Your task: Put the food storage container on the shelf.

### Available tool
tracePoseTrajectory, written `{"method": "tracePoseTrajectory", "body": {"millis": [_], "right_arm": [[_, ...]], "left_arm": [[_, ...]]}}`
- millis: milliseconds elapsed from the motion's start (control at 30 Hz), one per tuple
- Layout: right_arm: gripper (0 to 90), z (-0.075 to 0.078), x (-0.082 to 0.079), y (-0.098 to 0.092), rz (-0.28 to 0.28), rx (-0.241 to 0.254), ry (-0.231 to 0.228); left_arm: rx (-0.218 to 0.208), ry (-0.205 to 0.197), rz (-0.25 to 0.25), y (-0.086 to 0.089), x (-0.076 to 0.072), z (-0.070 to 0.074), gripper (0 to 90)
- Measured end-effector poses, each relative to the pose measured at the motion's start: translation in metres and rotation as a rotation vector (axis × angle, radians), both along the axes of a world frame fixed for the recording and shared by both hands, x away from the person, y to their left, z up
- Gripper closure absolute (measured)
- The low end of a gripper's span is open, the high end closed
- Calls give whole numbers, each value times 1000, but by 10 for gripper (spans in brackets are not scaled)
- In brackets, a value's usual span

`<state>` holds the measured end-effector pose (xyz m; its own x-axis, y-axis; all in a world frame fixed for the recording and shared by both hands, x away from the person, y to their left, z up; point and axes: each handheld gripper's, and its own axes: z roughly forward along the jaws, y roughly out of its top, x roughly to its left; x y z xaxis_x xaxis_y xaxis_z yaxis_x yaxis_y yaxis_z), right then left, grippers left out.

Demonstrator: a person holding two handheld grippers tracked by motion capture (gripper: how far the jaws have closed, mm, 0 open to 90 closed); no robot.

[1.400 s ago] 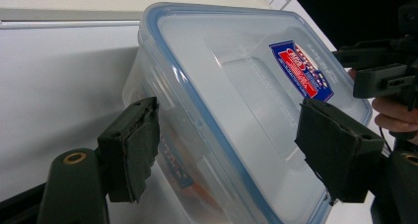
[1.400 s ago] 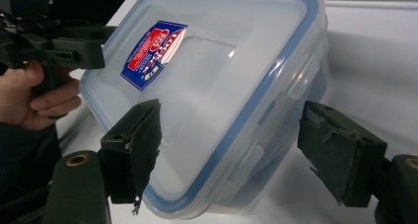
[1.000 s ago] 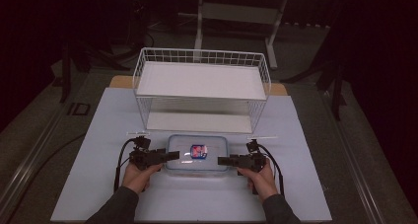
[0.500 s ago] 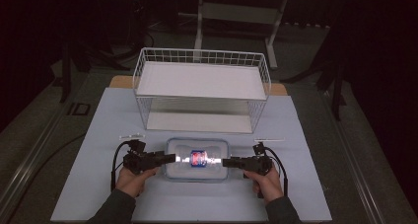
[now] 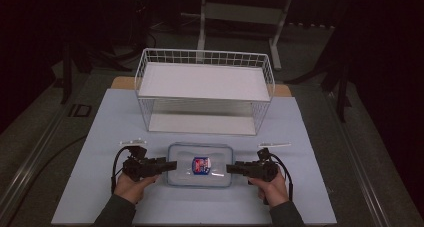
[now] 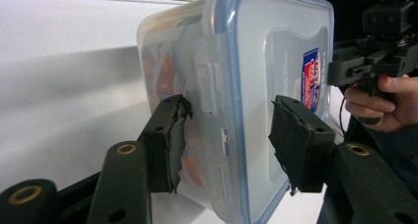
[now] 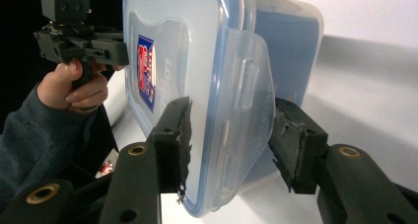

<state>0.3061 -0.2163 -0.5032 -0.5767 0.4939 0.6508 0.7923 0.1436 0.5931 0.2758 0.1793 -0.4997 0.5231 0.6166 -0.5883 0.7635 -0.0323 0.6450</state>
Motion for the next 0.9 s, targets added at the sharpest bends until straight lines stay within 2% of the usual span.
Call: {"method": "tracePoseTrajectory", "body": {"millis": [267,500,600,767,900], "right_arm": [[519,4,-2,1,4,-20,-49],[519,13,-4,-1,6,-9,-101],[519,17,-4,-1,2,1,-123],[520,24,-6,-2,-5,-4,-162],[520,31,-6,-5,-15,15,-188]], "left_arm": [[27,-23,-7,-2,-1,4,491],[-26,-80,6,2,-3,14,517],[-28,-103,11,2,-3,17,519],[-35,-117,11,0,-3,20,519],[-37,-153,15,-2,-4,28,520]]}}
